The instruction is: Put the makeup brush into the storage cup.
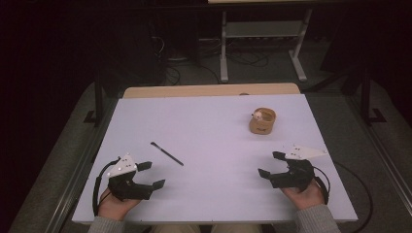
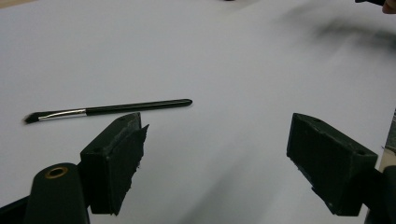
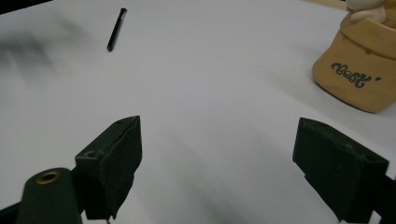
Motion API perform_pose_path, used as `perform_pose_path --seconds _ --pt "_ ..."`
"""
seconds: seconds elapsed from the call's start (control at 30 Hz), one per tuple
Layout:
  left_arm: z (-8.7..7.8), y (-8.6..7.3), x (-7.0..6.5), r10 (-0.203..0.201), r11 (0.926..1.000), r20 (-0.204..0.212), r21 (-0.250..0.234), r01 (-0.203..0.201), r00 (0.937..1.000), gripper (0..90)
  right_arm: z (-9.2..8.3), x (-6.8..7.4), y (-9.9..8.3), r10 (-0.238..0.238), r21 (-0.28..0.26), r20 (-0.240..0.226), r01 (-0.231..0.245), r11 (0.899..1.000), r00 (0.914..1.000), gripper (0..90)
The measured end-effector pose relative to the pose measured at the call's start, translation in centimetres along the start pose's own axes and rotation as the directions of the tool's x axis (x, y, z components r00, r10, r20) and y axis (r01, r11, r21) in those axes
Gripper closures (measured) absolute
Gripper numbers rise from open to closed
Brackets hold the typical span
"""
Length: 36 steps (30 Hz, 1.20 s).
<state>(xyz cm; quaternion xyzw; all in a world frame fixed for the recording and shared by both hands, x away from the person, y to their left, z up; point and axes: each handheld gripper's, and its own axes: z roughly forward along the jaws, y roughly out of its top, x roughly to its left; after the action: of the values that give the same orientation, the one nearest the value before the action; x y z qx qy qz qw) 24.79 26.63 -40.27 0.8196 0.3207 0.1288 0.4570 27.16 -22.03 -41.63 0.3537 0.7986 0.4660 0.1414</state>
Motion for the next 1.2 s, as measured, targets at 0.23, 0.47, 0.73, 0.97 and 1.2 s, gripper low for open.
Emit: perform_pose_path --seconds 0.23,0.47,0.73,0.97,1.2 --pt "-0.1 0.2 -0.2 0.010 0.9999 0.007 -0.001 -0.010 0.9999 18.1 -0.1 0.1 0.0 0.002 0.000 -0.001 -0.002 1.000 1.0000 14.4" --pt "0.1 0.1 -0.3 0.010 0.9999 0.011 0.004 -0.011 0.9999 18.2 -0.1 0.0 0.0 0.009 0.004 -0.002 -0.009 1.000 1.0000 14.4" --pt "0.0 0.0 -0.3 0.013 0.9999 0.007 0.007 -0.013 0.9999 18.2 0.0 0.1 0.1 0.008 0.011 -0.009 -0.008 1.000 0.9999 14.3" --pt "0.1 -0.1 -0.2 0.012 0.9998 0.007 0.014 -0.012 0.9999 18.5 0.1 0.3 0.7 0.002 0.018 -0.023 -0.002 1.000 0.9997 14.3" --pt "0.0 -0.2 -0.2 0.011 0.9998 0.002 0.015 -0.011 0.9999 18.9 0.6 0.7 1.7 -0.018 0.040 -0.039 0.019 0.999 0.9991 14.4"
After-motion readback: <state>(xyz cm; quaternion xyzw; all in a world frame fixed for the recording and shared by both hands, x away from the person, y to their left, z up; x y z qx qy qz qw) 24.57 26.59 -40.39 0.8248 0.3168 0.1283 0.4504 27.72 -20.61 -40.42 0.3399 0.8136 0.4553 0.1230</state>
